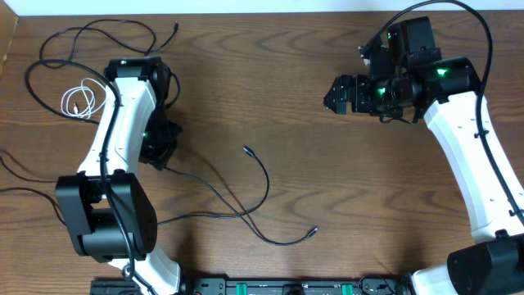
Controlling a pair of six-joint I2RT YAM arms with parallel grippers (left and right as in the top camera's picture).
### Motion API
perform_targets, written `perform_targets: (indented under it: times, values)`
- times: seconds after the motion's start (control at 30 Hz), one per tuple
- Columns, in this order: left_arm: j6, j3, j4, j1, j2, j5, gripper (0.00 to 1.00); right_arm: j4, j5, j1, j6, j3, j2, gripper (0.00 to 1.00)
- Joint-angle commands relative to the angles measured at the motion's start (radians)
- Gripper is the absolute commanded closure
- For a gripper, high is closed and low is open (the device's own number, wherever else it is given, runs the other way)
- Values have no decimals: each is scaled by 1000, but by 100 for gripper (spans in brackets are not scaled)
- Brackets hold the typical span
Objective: Untangle cables
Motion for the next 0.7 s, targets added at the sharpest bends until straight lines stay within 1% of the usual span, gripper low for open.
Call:
perform_targets:
  times: [0.0,0.07,0.1,0.13,0.17,0.23,0.27,0.33,0.4,0.43,0.63,0.67]
  values:
    - [-52,-49,-8,4,5,2,92,-3,-1,6,-10,-1,10,1]
    - [-52,-79,10,4,5,2,92,3,-1,6,-10,-1,10,1]
    - [-51,-92,27,4,5,10,86,8,-1,6,-10,-1,10,1]
    - [-51,-103,38,4,5,19,74,12,-2,6,-10,-1,10,1]
    - [-51,-112,43,4,5,35,65,16,-2,6,-9,-1,10,1]
    - [-41,-121,63,4,5,71,38,20,-2,6,-9,-1,10,1]
    - [-32,-122,64,4,5,81,33,20,-2,7,-9,-1,10,1]
    - [-31,-122,64,4,5,101,18,18,-2,10,7,-1,10,1]
    - [16,-122,67,4,5,132,16,14,-2,16,14,-1,10,1]
    - [62,-122,76,2,5,145,16,14,-3,19,14,-1,10,1]
    - [463,-122,115,-34,5,186,16,24,-1,59,13,-1,10,1]
    - [491,-122,115,-43,5,188,16,28,0,63,13,-1,10,1]
